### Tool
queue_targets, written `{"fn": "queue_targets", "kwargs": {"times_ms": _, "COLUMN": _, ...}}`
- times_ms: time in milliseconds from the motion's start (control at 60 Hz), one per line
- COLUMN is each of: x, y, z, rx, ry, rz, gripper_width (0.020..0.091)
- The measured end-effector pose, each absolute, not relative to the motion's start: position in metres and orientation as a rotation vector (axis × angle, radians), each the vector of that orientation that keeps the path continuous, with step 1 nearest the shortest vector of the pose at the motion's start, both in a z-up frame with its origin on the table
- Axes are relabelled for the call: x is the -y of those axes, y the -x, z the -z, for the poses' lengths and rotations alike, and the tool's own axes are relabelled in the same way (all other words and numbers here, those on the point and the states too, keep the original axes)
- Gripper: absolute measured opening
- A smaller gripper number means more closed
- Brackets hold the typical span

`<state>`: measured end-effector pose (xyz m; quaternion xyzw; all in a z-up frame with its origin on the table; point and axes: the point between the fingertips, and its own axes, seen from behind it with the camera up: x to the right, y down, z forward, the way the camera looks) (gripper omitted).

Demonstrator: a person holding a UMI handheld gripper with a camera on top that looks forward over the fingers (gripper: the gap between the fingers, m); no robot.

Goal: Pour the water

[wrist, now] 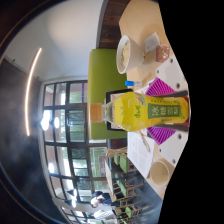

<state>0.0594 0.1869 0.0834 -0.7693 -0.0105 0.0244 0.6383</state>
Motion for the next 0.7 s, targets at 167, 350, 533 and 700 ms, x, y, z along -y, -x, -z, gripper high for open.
{"fn": "queue_targets", "kwargs": {"times_ms": 167, "x": -0.168, "y": -0.059, "z": -0.09, "rx": 0.03, "ry": 1.764, "rz": -0.043, "gripper_width": 0.0856}}
{"fn": "queue_targets", "kwargs": {"times_ms": 350, "x": -0.096, "y": -0.04, "z": -0.118, "rx": 0.052, "ry": 1.724, "rz": -0.084, "gripper_width": 0.0808}}
{"fn": "queue_targets", "kwargs": {"times_ms": 533, "x": 0.003, "y": -0.018, "z": -0.136, "rx": 0.063, "ry": 1.708, "rz": -0.087, "gripper_width": 0.0807}}
{"fn": "queue_targets", "kwargs": {"times_ms": 700, "x": 0.068, "y": 0.005, "z": -0.127, "rx": 0.08, "ry": 1.696, "rz": -0.074, "gripper_width": 0.0804}}
